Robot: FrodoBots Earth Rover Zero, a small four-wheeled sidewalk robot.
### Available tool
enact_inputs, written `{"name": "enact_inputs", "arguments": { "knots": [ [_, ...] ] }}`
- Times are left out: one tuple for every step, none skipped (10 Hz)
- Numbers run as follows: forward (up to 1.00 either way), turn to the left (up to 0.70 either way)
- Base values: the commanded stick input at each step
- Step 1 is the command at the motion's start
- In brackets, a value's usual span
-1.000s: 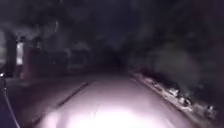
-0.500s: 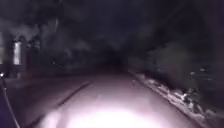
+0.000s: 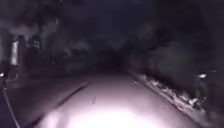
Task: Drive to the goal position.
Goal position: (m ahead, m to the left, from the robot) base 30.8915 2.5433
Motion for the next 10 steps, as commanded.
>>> {"name": "enact_inputs", "arguments": {
  "knots": [
    [0.50, 0.00],
    [0.50, 0.00],
    [0.50, 0.00],
    [0.50, 0.00],
    [0.50, 0.00],
    [0.50, 0.00],
    [0.50, 0.00],
    [0.50, 0.00],
    [0.50, 0.00],
    [0.50, 0.00]
  ]
}}
